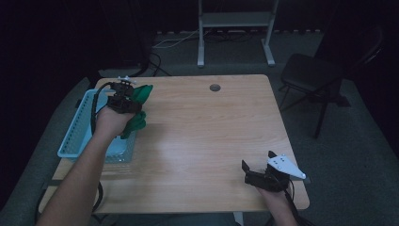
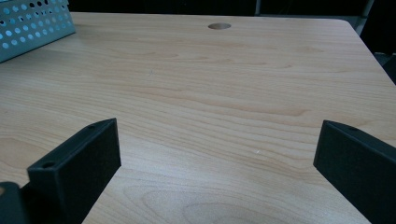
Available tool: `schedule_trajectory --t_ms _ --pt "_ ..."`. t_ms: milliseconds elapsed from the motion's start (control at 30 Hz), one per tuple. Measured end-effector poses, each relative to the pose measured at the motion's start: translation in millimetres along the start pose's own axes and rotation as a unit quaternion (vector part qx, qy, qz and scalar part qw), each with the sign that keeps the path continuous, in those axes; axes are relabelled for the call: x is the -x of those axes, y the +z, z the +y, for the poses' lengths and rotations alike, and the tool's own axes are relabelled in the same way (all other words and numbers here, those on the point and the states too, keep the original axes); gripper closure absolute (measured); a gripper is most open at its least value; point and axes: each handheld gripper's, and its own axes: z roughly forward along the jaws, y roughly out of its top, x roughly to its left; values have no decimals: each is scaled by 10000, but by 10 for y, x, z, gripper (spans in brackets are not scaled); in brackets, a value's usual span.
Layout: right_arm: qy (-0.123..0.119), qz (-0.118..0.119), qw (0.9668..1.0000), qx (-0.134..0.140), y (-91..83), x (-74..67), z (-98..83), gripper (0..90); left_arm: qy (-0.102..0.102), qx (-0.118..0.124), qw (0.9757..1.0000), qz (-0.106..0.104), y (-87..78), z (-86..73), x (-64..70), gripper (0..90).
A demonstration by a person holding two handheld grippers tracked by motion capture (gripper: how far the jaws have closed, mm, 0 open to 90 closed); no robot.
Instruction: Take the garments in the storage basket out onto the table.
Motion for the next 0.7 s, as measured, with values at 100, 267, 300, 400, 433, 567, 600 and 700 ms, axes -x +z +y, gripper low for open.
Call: schedule_trajectory --t_ms 100,267,300,400,433,567,600,700 --pt "-6 1 10000 3 -3 -2 0 0 11 -8 10000 -15 8 9 48 601" --pt "-12 12 10000 1 -1 -2 0 0 66 -11 10000 -70 22 25 125 600" --pt "-9 11 10000 1 -2 -2 0 0 80 -14 9999 -73 28 33 158 600" --pt "3 13 10000 3 -3 -1 0 0 126 -20 9999 -109 34 48 210 600" --pt "6 11 10000 0 -4 -1 0 0 124 -22 9999 -105 37 53 227 600" --pt "0 13 10000 2 -3 -1 0 0 159 -23 9998 -138 47 74 300 600" --pt "0 16 10000 3 -3 -1 0 0 148 -20 9998 -154 53 79 321 600" --pt "1 13 10000 5 -5 -2 -1 0 196 -33 9997 -166 68 92 374 600"
